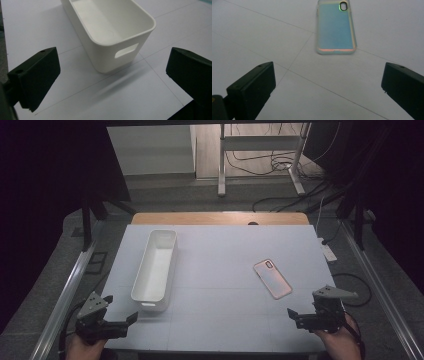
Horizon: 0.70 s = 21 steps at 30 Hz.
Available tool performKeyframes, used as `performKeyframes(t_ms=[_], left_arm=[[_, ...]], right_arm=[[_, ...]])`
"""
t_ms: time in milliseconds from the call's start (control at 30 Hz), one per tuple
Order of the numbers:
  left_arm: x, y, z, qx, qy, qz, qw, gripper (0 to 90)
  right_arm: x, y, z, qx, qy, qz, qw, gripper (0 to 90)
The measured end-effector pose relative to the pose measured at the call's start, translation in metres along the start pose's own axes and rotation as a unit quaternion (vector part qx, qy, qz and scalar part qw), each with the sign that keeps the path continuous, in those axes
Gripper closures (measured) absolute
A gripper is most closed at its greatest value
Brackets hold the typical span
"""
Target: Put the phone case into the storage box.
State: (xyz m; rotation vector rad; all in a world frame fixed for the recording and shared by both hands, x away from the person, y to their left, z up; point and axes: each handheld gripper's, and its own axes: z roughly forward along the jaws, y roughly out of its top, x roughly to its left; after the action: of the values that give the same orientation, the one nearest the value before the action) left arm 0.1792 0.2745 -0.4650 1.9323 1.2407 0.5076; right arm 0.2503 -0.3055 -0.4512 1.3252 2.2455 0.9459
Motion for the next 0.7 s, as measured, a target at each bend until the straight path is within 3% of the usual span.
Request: performKeyframes(t_ms=[700], left_arm=[[-0.0007,0.0001,0.0002,0.001,0.002,0.003,1.0,0.2]], right_arm=[[-0.0008,0.0042,0.0051,0.007,0.005,-0.002,1.0,0.0]])
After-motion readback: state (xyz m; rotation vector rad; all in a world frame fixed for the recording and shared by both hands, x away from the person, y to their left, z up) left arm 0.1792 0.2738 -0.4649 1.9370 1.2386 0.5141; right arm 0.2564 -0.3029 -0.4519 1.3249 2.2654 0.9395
